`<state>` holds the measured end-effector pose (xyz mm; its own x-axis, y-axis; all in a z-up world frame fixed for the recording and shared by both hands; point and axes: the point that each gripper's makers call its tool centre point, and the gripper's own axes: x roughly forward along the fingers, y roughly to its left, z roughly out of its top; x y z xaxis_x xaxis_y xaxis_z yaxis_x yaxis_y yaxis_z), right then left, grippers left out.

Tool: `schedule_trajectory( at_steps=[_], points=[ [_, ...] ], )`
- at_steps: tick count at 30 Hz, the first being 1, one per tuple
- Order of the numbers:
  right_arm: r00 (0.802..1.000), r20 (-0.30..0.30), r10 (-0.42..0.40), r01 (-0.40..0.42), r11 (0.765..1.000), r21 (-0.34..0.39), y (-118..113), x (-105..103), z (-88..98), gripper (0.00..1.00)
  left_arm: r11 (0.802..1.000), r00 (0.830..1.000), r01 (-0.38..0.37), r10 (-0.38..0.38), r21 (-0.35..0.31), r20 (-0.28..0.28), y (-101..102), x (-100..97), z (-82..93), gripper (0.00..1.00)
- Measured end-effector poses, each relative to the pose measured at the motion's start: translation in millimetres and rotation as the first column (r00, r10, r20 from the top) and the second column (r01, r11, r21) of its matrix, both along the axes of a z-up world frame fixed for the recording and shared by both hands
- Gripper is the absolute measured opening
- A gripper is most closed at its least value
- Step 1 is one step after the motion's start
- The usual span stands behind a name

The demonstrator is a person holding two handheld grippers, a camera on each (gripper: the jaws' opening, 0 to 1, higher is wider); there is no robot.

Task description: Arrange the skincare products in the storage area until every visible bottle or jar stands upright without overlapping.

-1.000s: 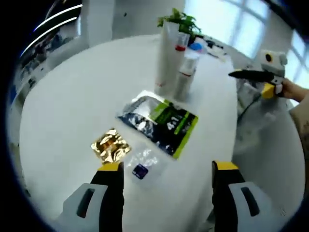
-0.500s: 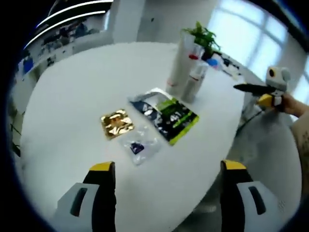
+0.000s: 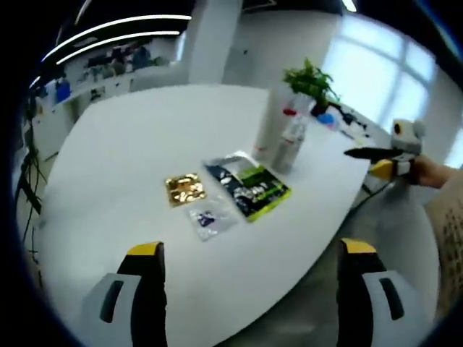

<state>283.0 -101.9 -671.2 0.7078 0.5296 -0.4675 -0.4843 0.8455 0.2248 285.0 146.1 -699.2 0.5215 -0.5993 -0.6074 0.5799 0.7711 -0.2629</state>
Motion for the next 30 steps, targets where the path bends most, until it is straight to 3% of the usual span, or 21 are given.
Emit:
schedule_trajectory(
  at_steps=[3,4,5,9,12,30],
  points=[
    [1.000,-0.003,0.004,-0.004,1.000,-0.003,0.7,-0.4,-0.9,0.84,1.000,1.000,-0.003,0.003,-0.003,-0.003,-0.8,-8.8,1.8,0.97],
    [1.000,-0.006,0.007,-0.007,1.000,-0.003,1.1,-1.0,-1.2,0.84,0.999,1.000,0.015,-0.015,0.049,0.008,2.6,-8.6,2.2,0.97],
    [1.000,-0.005,0.009,-0.009,1.000,-0.006,1.3,-1.1,-1.2,0.84,0.998,0.999,0.022,-0.024,0.060,0.033,1.5,-7.0,6.2,0.97],
    [1.000,-0.004,0.013,-0.013,1.000,-0.010,1.9,-1.1,-1.4,0.84,0.999,0.999,0.024,-0.025,0.027,0.035,-3.4,-15.3,15.1,0.97],
    [1.000,-0.002,0.013,-0.013,1.000,-0.006,2.4,-1.5,-0.7,0.85,0.999,0.999,0.003,-0.006,0.048,0.051,1.2,-10.7,13.6,0.97],
    [1.000,-0.001,0.015,-0.015,1.000,0.002,2.3,-1.5,-0.1,0.85,0.998,1.000,0.008,-0.009,0.054,0.010,-0.1,-12.5,7.6,0.97]
  ],
)
